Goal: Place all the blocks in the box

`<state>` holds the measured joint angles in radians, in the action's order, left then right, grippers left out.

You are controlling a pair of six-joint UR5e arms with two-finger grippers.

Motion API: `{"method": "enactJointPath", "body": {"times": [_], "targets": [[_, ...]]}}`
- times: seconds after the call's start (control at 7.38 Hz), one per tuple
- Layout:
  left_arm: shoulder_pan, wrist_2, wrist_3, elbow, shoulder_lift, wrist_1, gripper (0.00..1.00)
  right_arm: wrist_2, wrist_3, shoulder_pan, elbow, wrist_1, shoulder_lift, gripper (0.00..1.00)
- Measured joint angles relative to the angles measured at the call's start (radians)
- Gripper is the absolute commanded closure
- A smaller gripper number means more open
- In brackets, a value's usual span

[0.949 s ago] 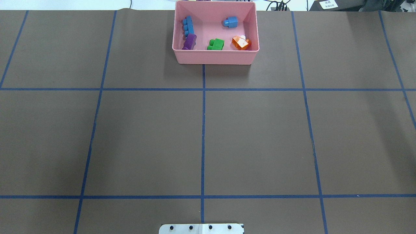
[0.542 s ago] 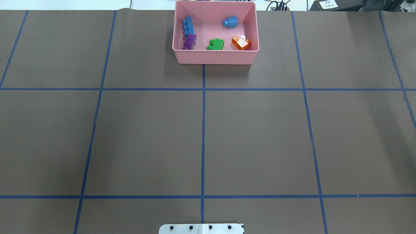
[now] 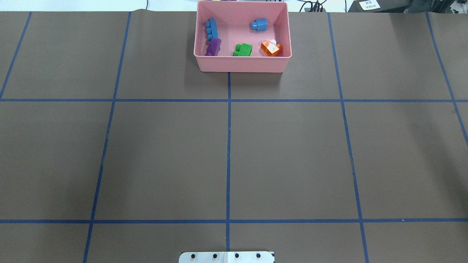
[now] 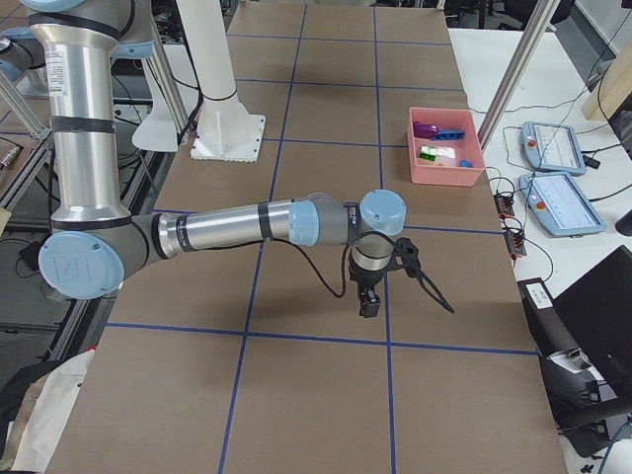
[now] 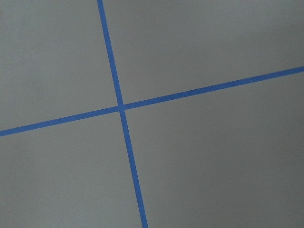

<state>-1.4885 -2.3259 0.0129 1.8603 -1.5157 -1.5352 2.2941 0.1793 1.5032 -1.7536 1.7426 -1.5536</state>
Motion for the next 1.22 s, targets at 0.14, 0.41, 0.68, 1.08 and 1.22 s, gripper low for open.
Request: {"method": "enactJointPath", "body": {"times": [0.14, 0.41, 0.68, 1.08, 1.22], "targets": [[0.0, -0.001, 0.0, -0.003, -0.002, 0.0, 0.0, 0.001, 0.0, 0.0, -0.015, -0.001, -0.002, 0.0], [0.0, -0.001, -0.001, -0.002, -0.005, 0.0, 0.0, 0.01, -0.005, -0.001, -0.036, -0.003, -0.014, 0.0], [0.001, 0.0, -0.001, 0.003, -0.01, 0.0, 0.0, 0.024, -0.012, -0.001, -0.036, -0.004, -0.019, 0.0], [0.002, 0.0, -0.001, 0.003, -0.014, 0.0, 0.0, 0.034, -0.015, -0.005, -0.029, -0.005, -0.019, 0.0], [0.002, 0.0, -0.001, 0.003, -0.015, 0.0, 0.0, 0.035, -0.016, -0.006, -0.02, -0.004, -0.019, 0.0]]}}
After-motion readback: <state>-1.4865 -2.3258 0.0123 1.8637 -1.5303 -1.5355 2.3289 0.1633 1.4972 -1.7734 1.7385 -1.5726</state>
